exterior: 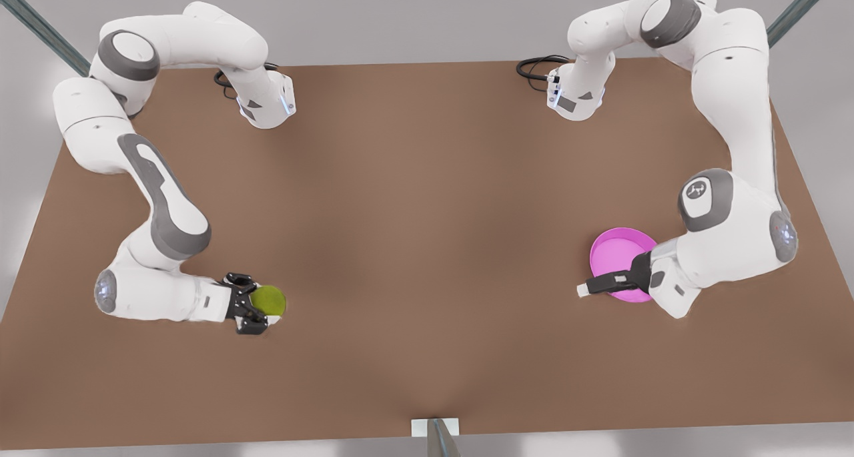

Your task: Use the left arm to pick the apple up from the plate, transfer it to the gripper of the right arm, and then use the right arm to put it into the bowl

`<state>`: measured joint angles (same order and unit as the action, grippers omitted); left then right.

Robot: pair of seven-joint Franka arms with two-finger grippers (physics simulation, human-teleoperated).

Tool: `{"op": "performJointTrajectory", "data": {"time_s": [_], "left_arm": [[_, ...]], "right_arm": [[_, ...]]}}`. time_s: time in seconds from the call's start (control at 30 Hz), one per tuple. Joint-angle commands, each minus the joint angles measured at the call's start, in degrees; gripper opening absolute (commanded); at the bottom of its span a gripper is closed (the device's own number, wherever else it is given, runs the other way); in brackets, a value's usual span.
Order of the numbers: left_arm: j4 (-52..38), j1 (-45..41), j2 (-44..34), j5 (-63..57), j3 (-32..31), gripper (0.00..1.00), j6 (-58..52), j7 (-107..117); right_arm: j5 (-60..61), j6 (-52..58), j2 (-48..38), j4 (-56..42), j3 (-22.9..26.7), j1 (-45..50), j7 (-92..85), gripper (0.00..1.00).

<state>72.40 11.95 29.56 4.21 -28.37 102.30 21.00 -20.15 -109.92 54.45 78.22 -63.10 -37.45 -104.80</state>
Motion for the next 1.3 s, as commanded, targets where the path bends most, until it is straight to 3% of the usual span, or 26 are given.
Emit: {"op": "performJointTrajectory", "data": {"time_s": [0.0, 0.03, 0.13, 0.17, 0.23, 0.33, 0.43, 0.7, 1.0, 1.03, 1.07, 1.27], "left_arm": [[13.6, -13.7, -15.7, -0.3, 21.2, 1.00, -14.2, -8.0], [12.3, -16.8, -16.6, 0.1, 25.0, 1.00, -18.7, -7.5], [10.2, -17.1, -16.4, -0.3, 22.5, 1.00, -20.6, -6.8], [10.0, -17.1, -16.4, -1.0, 22.0, 1.00, -20.5, -6.4], [10.0, -17.1, -16.4, -1.0, 22.0, 1.00, -20.6, -6.3], [10.0, -16.8, -16.4, -1.0, 22.0, 1.00, -20.6, -6.4], [10.0, -16.6, -16.4, -0.8, 22.0, 1.00, -20.7, -6.6], [9.3, -16.5, -16.3, -0.9, 22.0, 1.00, -22.6, -6.7], [9.3, -16.4, -16.0, -1.0, 22.1, 1.00, -23.0, -6.8], [9.3, -16.5, -15.9, -1.0, 22.1, 1.00, -23.0, -6.5], [9.3, -16.5, -15.9, -1.2, 22.1, 1.00, -23.0, -6.5], [9.0, -16.3, -15.8, -1.1, 22.1, 1.00, -22.8, -6.4]], "right_arm": [[-19.7, 18.2, -1.1, 0.5, -0.1, -0.3, 11.8, 0.79], [-21.7, 18.7, -1.9, 2.0, -0.2, -1.7, 11.0, 0.79], [-26.2, 16.9, -3.3, 5.0, 0.3, -4.7, 7.0, 0.79], [-25.2, 13.1, -6.5, 6.3, 5.0, -4.0, 2.8, 0.80], [-11.3, 2.8, -17.1, 10.1, 22.0, 2.7, -8.2, 0.80], [-1.7, -5.8, -22.9, 15.4, 34.8, 6.7, -20.0, 0.80], [4.2, -12.3, -27.3, 21.4, 43.3, 10.0, -26.4, 0.80], [9.6, -15.2, -20.6, 15.7, 50.5, 9.3, -40.0, 0.80], [12.3, -17.1, -17.3, 15.8, 52.3, 7.0, -43.5, 0.82], [12.5, -17.3, -17.3, 15.8, 52.3, 6.9, -43.5, 0.84], [13.0, -17.4, -17.3, 15.9, 52.3, 6.9, -43.5, 1.00], [16.4, -15.8, -20.3, 15.7, 52.3, 7.3, -41.0, 1.00]]}}
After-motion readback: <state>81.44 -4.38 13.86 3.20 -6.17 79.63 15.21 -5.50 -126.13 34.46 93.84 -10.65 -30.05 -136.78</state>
